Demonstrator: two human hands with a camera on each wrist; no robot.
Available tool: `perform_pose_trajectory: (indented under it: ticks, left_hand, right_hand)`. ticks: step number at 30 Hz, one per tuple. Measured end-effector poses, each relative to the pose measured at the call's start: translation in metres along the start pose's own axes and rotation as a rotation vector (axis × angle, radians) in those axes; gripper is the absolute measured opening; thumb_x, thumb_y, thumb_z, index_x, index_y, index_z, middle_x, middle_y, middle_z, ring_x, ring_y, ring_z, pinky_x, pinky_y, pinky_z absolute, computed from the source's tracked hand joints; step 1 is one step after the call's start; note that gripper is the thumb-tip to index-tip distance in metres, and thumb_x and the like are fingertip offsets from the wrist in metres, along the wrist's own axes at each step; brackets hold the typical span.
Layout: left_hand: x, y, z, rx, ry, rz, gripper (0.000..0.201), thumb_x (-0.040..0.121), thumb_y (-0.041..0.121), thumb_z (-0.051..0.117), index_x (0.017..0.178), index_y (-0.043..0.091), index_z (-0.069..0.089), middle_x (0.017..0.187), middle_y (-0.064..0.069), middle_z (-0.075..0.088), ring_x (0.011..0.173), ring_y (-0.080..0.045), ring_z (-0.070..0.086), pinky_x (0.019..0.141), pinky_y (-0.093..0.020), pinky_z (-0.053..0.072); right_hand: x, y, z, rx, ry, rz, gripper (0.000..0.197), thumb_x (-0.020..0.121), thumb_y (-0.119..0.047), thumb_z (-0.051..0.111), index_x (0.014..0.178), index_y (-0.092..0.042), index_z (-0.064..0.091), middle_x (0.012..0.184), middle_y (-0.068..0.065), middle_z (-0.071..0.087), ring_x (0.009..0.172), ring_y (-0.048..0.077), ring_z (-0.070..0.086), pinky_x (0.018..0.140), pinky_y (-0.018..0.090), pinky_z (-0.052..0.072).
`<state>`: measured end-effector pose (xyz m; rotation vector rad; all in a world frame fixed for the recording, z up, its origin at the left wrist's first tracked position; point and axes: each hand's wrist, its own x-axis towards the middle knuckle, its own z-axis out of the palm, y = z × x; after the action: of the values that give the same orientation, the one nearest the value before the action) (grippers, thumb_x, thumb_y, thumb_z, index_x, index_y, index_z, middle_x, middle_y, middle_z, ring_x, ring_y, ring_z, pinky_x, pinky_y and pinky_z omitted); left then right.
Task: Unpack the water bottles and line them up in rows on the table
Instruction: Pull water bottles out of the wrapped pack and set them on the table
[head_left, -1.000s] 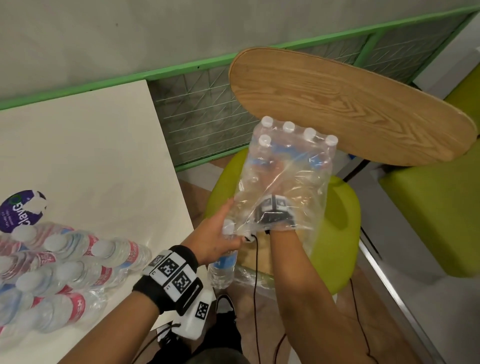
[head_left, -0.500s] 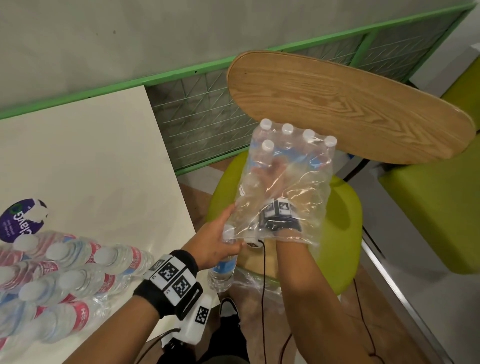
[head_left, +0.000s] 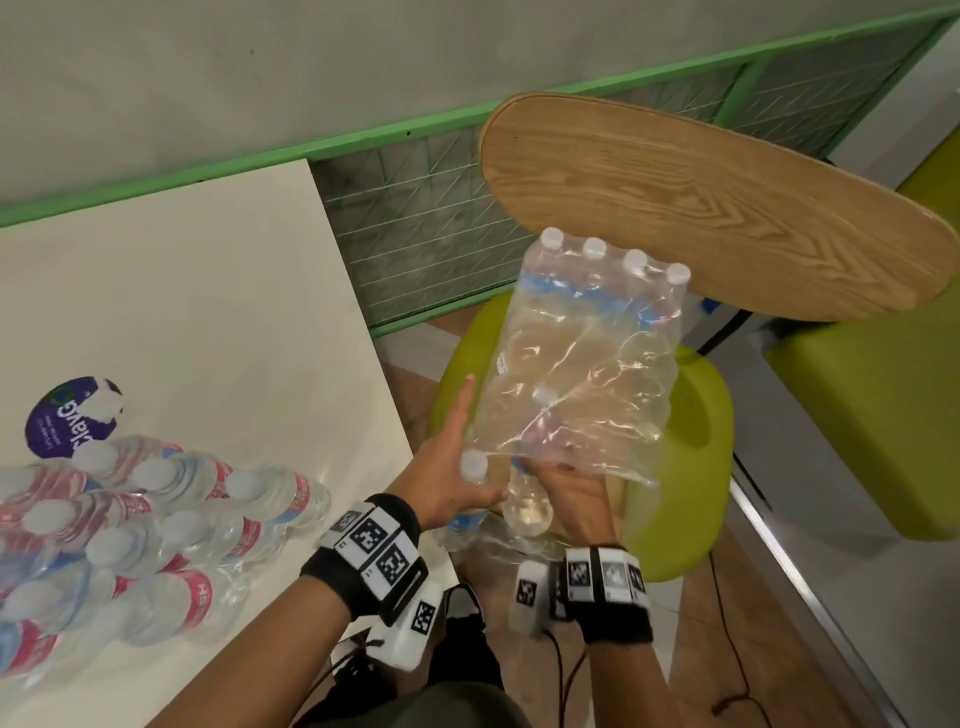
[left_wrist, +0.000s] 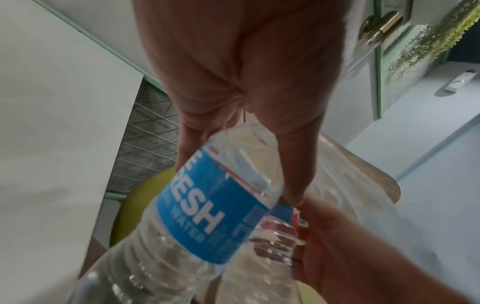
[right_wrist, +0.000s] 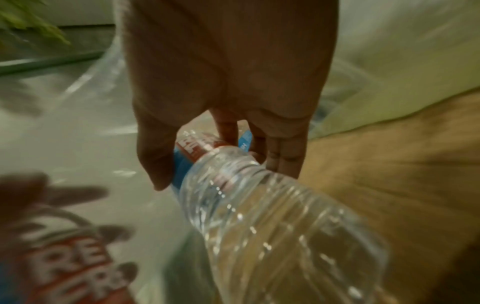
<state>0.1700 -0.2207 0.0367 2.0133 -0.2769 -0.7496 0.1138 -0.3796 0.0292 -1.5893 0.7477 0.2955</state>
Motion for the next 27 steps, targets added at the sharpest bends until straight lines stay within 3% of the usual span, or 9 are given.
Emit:
perform_pose_trajectory:
  ticks: [2, 5, 7, 9, 12, 16, 19, 21, 27]
  left_hand:
    - [-0.004, -0.008, 0.002, 0.036, -0.031, 0.038, 0.126, 0.068, 0.02, 0.082, 0.142, 0.045, -0.016, 0.157, 0.009, 0.009, 0.14, -0.007, 0.02, 0.112, -0.025, 0.023]
    - [-0.014, -0.019, 0.003, 0.061, -0.041, 0.053, 0.119, 0.071, 0.018, 0.08, 0.145, 0.043, -0.009, 0.158, 0.008, 0.002, 0.141, -0.007, 0.015, 0.111, -0.022, 0.022]
    - [-0.026, -0.026, 0.0, 0.057, 0.0, 0.051, 0.097, 0.076, 0.018, 0.075, 0.147, 0.031, 0.011, 0.154, 0.006, 0.017, 0.139, -0.007, 0.022, 0.108, -0.014, 0.021]
    - [-0.041, -0.033, -0.008, 0.063, 0.068, 0.04, 0.069, 0.08, 0.017, 0.072, 0.139, 0.022, 0.037, 0.142, 0.003, 0.039, 0.13, -0.01, 0.038, 0.093, 0.0, 0.025]
    - [-0.066, -0.046, -0.023, 0.079, 0.149, 0.026, 0.039, 0.081, 0.022, 0.07, 0.118, 0.021, 0.056, 0.124, 0.005, 0.057, 0.112, -0.007, 0.051, 0.089, -0.004, 0.033]
    - [-0.105, -0.07, -0.042, 0.149, 0.209, -0.007, 0.026, 0.086, 0.028, 0.064, 0.111, 0.023, 0.059, 0.126, 0.008, 0.057, 0.117, 0.0, 0.045, 0.095, -0.005, 0.029]
    - [-0.132, -0.091, -0.052, 0.196, 0.233, -0.092, 0.034, 0.088, 0.033, 0.061, 0.121, 0.026, 0.054, 0.132, 0.009, 0.052, 0.124, -0.006, 0.042, 0.107, -0.025, 0.031]
    - [-0.146, -0.102, -0.055, 0.19, 0.269, -0.118, 0.037, 0.087, 0.033, 0.061, 0.123, 0.026, 0.052, 0.13, 0.008, 0.052, 0.119, -0.007, 0.045, 0.103, -0.025, 0.034]
    - [-0.172, -0.117, -0.067, 0.167, 0.335, -0.146, 0.046, 0.085, 0.03, 0.065, 0.126, 0.031, 0.044, 0.136, 0.007, 0.046, 0.123, -0.013, 0.047, 0.099, -0.026, 0.036]
  right_hand:
    - [-0.005, 0.007, 0.003, -0.019, 0.023, -0.065, 0.016, 0.074, -0.024, 0.077, 0.076, -0.026, 0.061, 0.079, -0.009, 0.066, 0.073, 0.007, 0.063, 0.064, 0.015, 0.05]
    - [-0.014, 0.029, 0.0, -0.162, -0.064, -0.143, 0.046, 0.064, -0.038, 0.079, 0.105, -0.035, 0.057, 0.107, -0.002, 0.058, 0.092, 0.01, 0.062, 0.077, 0.023, 0.054]
    - [-0.017, 0.039, -0.003, -0.151, -0.175, -0.159, 0.06, 0.065, -0.029, 0.083, 0.117, -0.03, 0.053, 0.116, -0.002, 0.057, 0.096, 0.009, 0.063, 0.074, 0.019, 0.052]
    - [-0.023, 0.045, -0.002, -0.176, -0.273, -0.177, 0.065, 0.06, -0.024, 0.087, 0.116, -0.029, 0.054, 0.118, 0.0, 0.06, 0.098, 0.01, 0.065, 0.078, 0.022, 0.054]
    - [-0.028, 0.047, 0.016, -0.282, -0.354, -0.254, 0.072, 0.055, -0.025, 0.089, 0.118, -0.03, 0.054, 0.12, -0.001, 0.058, 0.108, 0.009, 0.06, 0.094, 0.024, 0.049]
    - [-0.027, 0.039, 0.057, -0.287, -0.45, -0.313, 0.067, 0.059, -0.011, 0.087, 0.116, -0.028, 0.056, 0.115, -0.008, 0.06, 0.104, -0.005, 0.056, 0.091, 0.016, 0.044]
    - [-0.024, 0.039, 0.097, -0.309, -0.538, -0.32, 0.067, 0.061, -0.011, 0.085, 0.119, -0.029, 0.057, 0.114, -0.011, 0.062, 0.104, 0.005, 0.058, 0.088, 0.025, 0.049]
    - [-0.025, 0.041, 0.119, -0.349, -0.583, -0.345, 0.068, 0.061, -0.012, 0.084, 0.12, -0.03, 0.056, 0.117, -0.01, 0.06, 0.105, 0.011, 0.057, 0.087, 0.027, 0.051]
    - [-0.028, 0.043, 0.158, -0.399, -0.626, -0.396, 0.07, 0.063, -0.012, 0.083, 0.124, -0.028, 0.051, 0.12, -0.006, 0.056, 0.1, 0.004, 0.054, 0.085, 0.017, 0.047]
